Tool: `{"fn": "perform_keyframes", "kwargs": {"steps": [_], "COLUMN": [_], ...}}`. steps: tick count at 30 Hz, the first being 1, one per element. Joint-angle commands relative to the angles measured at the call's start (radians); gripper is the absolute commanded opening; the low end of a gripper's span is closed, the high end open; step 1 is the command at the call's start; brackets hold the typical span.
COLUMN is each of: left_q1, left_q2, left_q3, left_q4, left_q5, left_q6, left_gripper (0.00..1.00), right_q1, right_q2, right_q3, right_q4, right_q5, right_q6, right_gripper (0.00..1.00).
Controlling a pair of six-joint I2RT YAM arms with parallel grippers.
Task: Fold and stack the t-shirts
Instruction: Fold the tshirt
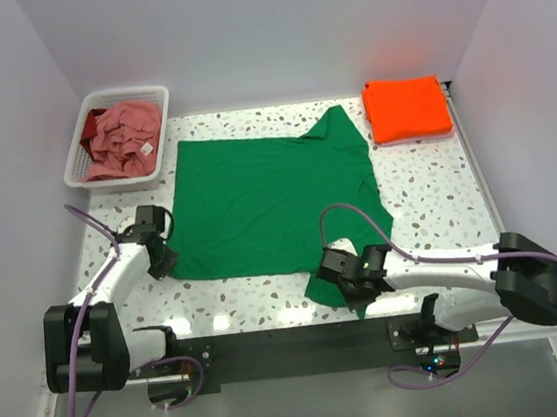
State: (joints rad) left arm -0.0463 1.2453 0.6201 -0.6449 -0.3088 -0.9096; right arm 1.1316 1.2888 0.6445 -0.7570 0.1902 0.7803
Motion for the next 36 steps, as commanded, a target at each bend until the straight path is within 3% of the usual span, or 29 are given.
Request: {"fn": "perform_keyframes", "kwargs": {"steps": [1, 4, 9, 12, 17, 21, 27, 36], "left_q1": [0.003, 0.003, 0.003, 0.003, 0.003, 0.003, 0.003, 0.003], "left_q2": [-0.056, -0.101, -0.153, -0.155, -0.101, -0.052, -0.004, 0.005], "left_q3": [0.039, 0.049, 0.084, 0.147, 0.340, 0.455, 0.625, 0.984], "left_q4": [-0.085, -0.128, -0.121, -0.098, -0.070, -0.045, -0.065, -0.096], "left_q5": [-0.024, -0.042, -0.015, -0.004, 0.022, 0.027, -0.012, 0.023], "left_q6": [-0.037, -0.045, -0.029, -0.022, -0.015, -0.015, -0.005, 0.061], "left_gripper": [0.00, 0.00, 0.00, 0.00, 0.00, 0.00, 0.00, 0.00], "right_q1": [-0.003, -0.001, -0.007, -0.061, -0.211, -0.340, -0.458, -0.518], "right_q2": [-0.107, -0.181, -0.230, -0.215, -0.195, -0.149, -0.056, -0.040], "right_q3": [0.014, 0.043, 0.153, 0.233, 0.407, 0.539, 0.747, 1.066], "right_q4": [-0.087, -0.172, -0.275, -0.230, -0.069, 0.094, 0.130, 0.151], "right_q5": [-0.032, -0.015, 0.234, 0.392, 0.529, 0.545, 0.545, 0.560], "right_q6": [0.014, 0.020, 0.043, 0.014, -0.183, -0.378, -0.565, -0.768], "right_gripper": [0.00, 0.00, 0.00, 0.00, 0.00, 0.00, 0.00, 0.00]}}
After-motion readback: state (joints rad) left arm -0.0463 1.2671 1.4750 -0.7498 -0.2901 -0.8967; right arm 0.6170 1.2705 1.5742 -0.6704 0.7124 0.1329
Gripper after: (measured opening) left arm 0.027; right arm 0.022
